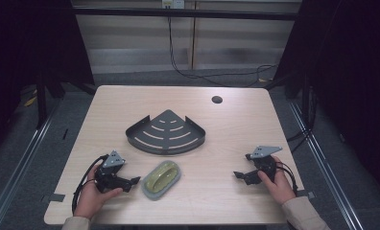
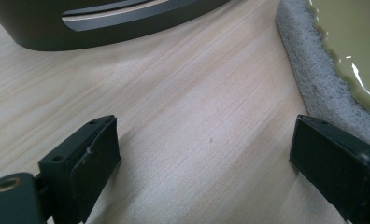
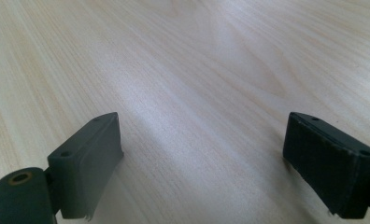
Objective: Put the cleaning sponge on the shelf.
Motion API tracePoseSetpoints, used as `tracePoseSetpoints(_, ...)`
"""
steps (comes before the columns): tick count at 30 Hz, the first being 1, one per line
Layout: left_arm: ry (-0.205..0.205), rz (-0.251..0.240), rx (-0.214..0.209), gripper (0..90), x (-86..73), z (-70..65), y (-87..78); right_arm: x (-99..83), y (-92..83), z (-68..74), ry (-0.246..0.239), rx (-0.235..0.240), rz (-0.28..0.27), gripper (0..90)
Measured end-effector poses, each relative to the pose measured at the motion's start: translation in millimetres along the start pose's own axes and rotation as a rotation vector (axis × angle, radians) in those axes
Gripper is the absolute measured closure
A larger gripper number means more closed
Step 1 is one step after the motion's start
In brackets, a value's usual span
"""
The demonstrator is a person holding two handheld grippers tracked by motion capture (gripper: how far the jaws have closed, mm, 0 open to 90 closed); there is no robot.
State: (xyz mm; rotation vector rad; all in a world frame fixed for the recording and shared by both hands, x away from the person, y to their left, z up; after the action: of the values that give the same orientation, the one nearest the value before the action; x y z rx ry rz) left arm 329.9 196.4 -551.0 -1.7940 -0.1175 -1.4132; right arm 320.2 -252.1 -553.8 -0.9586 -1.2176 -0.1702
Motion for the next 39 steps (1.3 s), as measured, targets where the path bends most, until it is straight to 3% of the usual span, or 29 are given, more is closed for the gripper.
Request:
tracePoseSetpoints(2,-0.002,0.001,0.001,7.8,0.2,-0.3,0.2,0.0,0.0,-0.1,0.000,-0.001,0.000,11.3)
tracePoseSetpoints(6,-0.016,0.070,0.017,9.1,3.3,-0.8,-1.4,0.0,0.0,-0.1,0.000,-0.001,0.000,11.3)
tracePoseSetpoints(7,-0.002,0.084,0.018,10.5,4.2,0.2,-2.1,0.0,0.0,-0.1,0.000,0.000,0.000,11.3)
tracePoseSetpoints(8,-0.026,0.138,0.026,16.0,6.6,-0.4,-5.1,0.1,0.1,-0.3,-0.002,0.001,-0.001,11.3)
tracePoseSetpoints(9,-0.026,0.138,0.026,17.1,6.6,-0.4,-5.1,0.1,0.1,-0.3,-0.002,0.001,-0.001,11.3)
tracePoseSetpoints(10,-0.036,0.203,0.027,17.1,8.8,-0.2,-8.8,0.0,0.0,-0.1,0.000,0.000,0.000,11.3)
tracePoseSetpoints(11,-0.036,0.203,0.027,17.2,8.8,-0.2,-8.8,0.0,0.0,-0.1,0.000,0.000,0.000,11.3)
tracePoseSetpoints(12,-0.037,0.247,0.028,17.8,11.5,1.1,-14.1,0.0,0.0,-0.1,0.001,0.000,0.000,11.3)
tracePoseSetpoints(15,-0.048,0.275,0.014,20.4,14.8,1.6,-19.7,0.0,0.0,-0.2,-0.001,0.001,-0.001,11.3)
tracePoseSetpoints(16,-0.043,0.322,0.019,20.5,18.6,2.6,-26.4,0.0,0.0,-0.2,-0.001,0.001,-0.001,11.3)
tracePoseSetpoints(17,-0.043,0.322,0.019,20.8,18.6,2.6,-26.4,0.0,0.0,-0.2,-0.001,0.001,-0.001,11.3)
tracePoseSetpoints(18,-0.040,0.373,0.013,21.3,23.8,2.6,-32.6,0.0,0.0,-0.1,0.001,0.000,0.000,11.3)
tracePoseSetpoints(19,-0.040,0.373,0.013,21.8,23.8,2.6,-32.6,0.0,0.0,-0.1,0.001,0.000,0.000,11.3)
tracePoseSetpoints(20,-0.044,0.410,-0.001,22.3,31.1,2.2,-37.2,0.0,0.0,-0.2,0.000,0.000,0.000,11.3)
tracePoseSetpoints(23,-0.050,0.442,0.003,23.2,39.2,1.5,-40.2,0.0,0.1,-0.2,-0.002,0.000,-0.001,11.3)
tracePoseSetpoints(28,-0.058,0.523,-0.026,25.6,59.0,-5.7,-39.4,0.0,-0.1,-0.3,-0.001,-0.002,0.001,11.3)
tracePoseSetpoints(39,-0.032,0.603,-0.100,28.7,85.0,-28.1,-21.8,0.0,-0.1,-0.3,-0.001,-0.002,0.001,11.3)
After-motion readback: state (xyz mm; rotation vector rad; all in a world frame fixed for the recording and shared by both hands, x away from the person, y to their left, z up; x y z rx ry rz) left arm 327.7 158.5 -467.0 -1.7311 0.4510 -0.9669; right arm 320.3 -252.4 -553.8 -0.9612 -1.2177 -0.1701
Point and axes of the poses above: each handheld gripper's, and its own axes: y roughly forward along the jaws, x roughly out of its top, z roughly to its left, the point moved 6 cm from there along y, roughly forward along the jaws, and after that the axes turned 12 degrees about -z, right-handed, at the moved point
